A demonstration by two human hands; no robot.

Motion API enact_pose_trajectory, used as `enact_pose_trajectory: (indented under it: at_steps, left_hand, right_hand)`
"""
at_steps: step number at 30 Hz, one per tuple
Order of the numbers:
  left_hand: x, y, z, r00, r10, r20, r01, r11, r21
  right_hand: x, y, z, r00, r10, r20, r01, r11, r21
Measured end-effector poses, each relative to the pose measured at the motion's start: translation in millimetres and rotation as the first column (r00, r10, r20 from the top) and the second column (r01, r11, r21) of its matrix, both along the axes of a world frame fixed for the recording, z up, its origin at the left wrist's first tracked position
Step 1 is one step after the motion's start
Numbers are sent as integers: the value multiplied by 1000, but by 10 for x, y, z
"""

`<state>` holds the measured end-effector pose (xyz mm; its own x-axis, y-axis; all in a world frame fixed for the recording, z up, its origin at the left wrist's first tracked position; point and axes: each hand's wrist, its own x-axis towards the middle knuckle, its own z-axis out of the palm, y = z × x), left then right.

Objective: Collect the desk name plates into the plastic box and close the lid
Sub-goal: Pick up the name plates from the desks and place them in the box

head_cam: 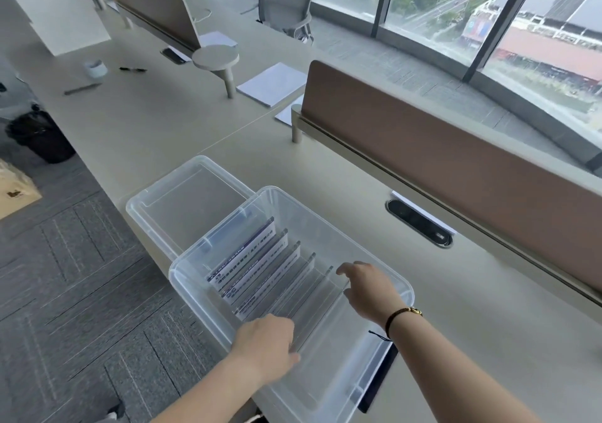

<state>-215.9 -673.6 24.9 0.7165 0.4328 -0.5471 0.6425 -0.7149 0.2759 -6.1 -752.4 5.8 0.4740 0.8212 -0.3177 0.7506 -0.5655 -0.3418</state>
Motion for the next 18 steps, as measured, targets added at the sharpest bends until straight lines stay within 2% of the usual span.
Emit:
enact_pose_trajectory:
  at_steps: [6, 13, 18]
  left_hand:
    - [-104, 242, 349, 969, 180, 169, -183, 983, 4]
    - [-261, 645, 626, 909, 296, 292, -322, 946, 44]
    - [-279, 1164, 708, 864, 352, 361, -389, 921, 34]
  right_hand:
    - [66, -138, 229, 984, -47, -173, 56, 997, 48]
    - [-90, 23, 411, 963, -68, -260, 120, 974, 190]
    - [-199, 346, 467, 965, -58, -257, 124, 960, 249]
